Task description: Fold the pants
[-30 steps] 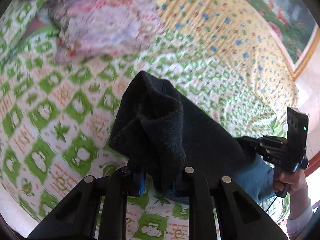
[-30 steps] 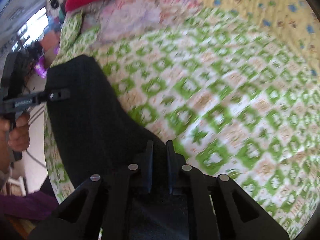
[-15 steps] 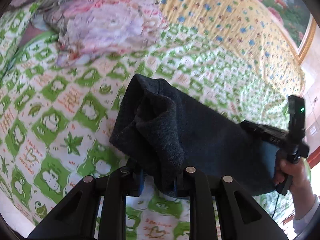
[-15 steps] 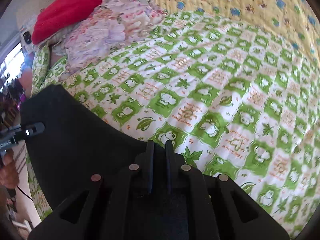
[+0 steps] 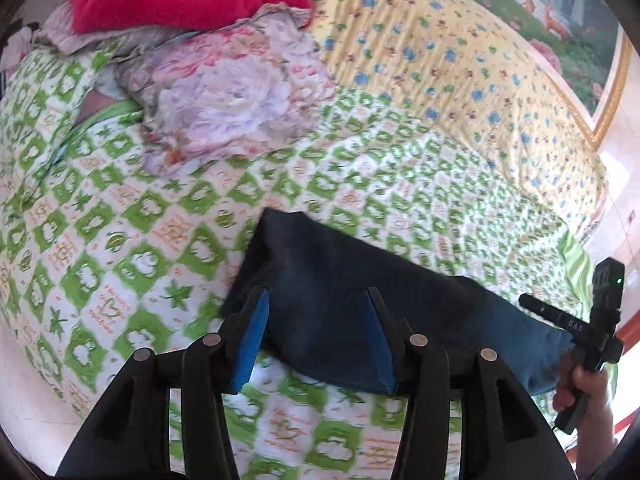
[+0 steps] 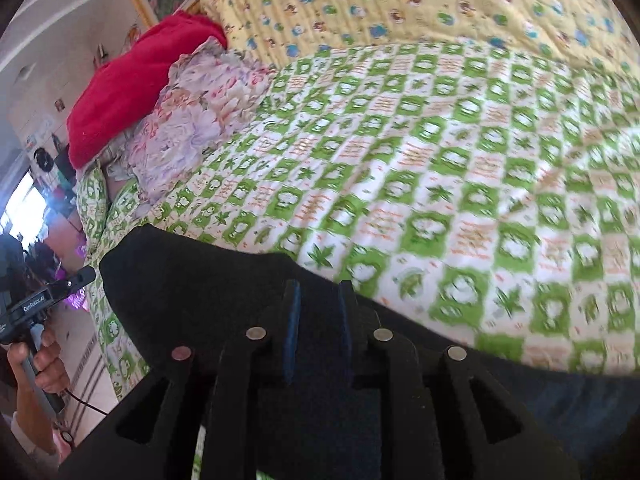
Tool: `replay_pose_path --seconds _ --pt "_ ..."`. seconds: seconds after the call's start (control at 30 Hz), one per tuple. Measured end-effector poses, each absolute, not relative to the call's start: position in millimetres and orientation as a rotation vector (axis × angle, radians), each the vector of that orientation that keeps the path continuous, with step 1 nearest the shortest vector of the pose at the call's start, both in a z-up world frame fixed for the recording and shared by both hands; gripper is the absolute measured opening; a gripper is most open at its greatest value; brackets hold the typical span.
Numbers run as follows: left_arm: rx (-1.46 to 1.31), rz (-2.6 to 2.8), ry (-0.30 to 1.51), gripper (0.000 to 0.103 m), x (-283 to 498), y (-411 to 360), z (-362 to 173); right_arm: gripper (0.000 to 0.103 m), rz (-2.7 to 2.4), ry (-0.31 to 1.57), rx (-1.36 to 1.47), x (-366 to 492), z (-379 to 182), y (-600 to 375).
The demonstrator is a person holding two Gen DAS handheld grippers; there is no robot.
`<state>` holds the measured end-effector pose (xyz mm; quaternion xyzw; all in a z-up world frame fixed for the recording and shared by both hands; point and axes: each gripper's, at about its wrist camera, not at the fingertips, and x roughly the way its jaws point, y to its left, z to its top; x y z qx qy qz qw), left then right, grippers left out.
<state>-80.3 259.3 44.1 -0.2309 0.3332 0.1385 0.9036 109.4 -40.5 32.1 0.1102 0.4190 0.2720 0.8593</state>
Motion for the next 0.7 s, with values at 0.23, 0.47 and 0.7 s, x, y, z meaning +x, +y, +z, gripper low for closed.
replay_pose_path --seconds 0.23,0.47,0.7 --pt "-0.440 0.149 0.731 0.055 -42 210 51 0.036 0.462 0.887 0.381 70 24 -103" --pt "-0.356 -0.019 0.793 0.056 -1 146 47 0.043 0.301 0.852 0.490 21 21 -172" --pt "-0.257 -0.175 0.836 0.060 32 80 47 0.043 0.159 0.836 0.569 -12 15 -223"
